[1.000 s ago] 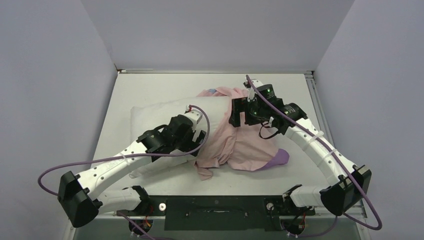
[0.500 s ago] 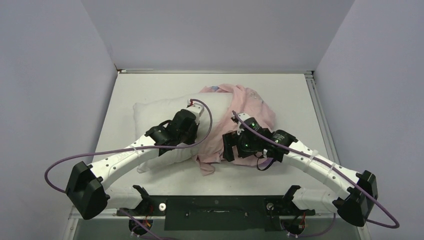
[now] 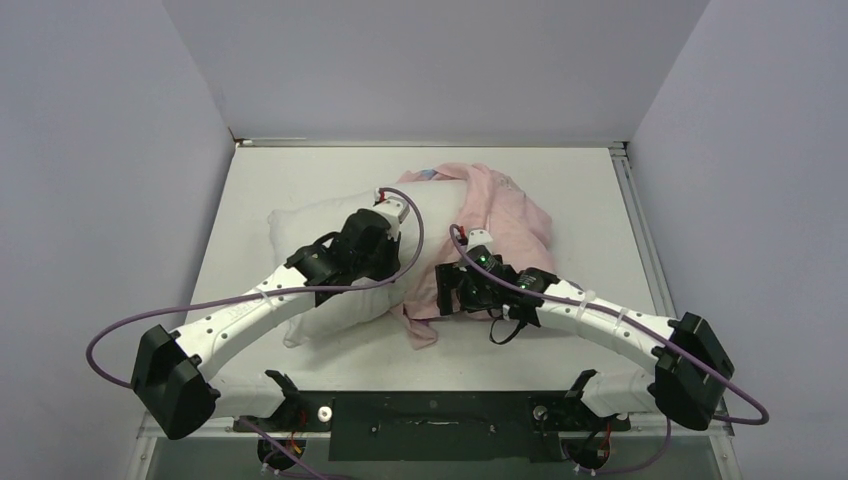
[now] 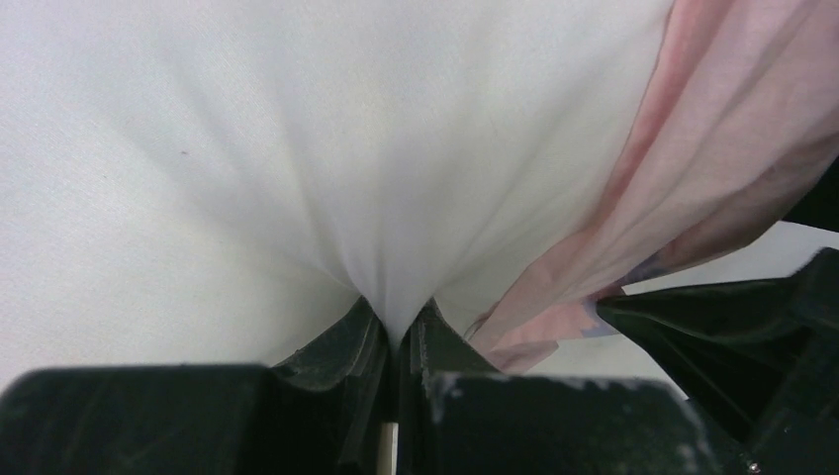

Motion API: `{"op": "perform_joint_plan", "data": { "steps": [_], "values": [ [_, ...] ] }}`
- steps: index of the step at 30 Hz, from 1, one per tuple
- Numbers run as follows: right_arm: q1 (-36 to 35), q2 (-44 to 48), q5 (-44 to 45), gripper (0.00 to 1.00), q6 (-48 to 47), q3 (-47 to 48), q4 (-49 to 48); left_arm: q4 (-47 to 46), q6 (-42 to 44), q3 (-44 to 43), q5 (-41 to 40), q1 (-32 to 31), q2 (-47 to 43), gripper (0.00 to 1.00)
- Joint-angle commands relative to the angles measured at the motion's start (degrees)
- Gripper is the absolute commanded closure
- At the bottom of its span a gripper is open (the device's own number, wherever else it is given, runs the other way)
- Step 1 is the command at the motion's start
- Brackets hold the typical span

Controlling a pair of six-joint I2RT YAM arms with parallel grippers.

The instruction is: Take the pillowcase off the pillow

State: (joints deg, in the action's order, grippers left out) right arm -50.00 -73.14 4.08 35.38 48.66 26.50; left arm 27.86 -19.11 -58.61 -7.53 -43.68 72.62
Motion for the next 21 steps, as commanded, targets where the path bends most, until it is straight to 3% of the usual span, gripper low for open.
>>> {"op": "perform_joint_plan", "data": {
  "steps": [1,4,12,21],
  "values": [
    [-0.5,-2.5,6.3,0.03,1.0,-0.8,-9.4,-2.5,-1.6,-4.4,3.5,1.0,-2.7,1.0],
    [-0.5,-3.8,7.7,0.21,0.6,-0.4,-9.8,-1.2,-1.3,-5.3,3.5,2.7,-2.9,1.0],
    [1.4,-2.2,15.1,0.93,-4.0,1.4,-3.7,1.2,1.9,-6.6,4.2,11.4,-5.4,1.0],
    [18.3,4.5,17.8,0.95,-11.2,9.2,3.6,5.1,6.3,-8.3,3.0,19.3,-8.0,1.0]
  ]
}}
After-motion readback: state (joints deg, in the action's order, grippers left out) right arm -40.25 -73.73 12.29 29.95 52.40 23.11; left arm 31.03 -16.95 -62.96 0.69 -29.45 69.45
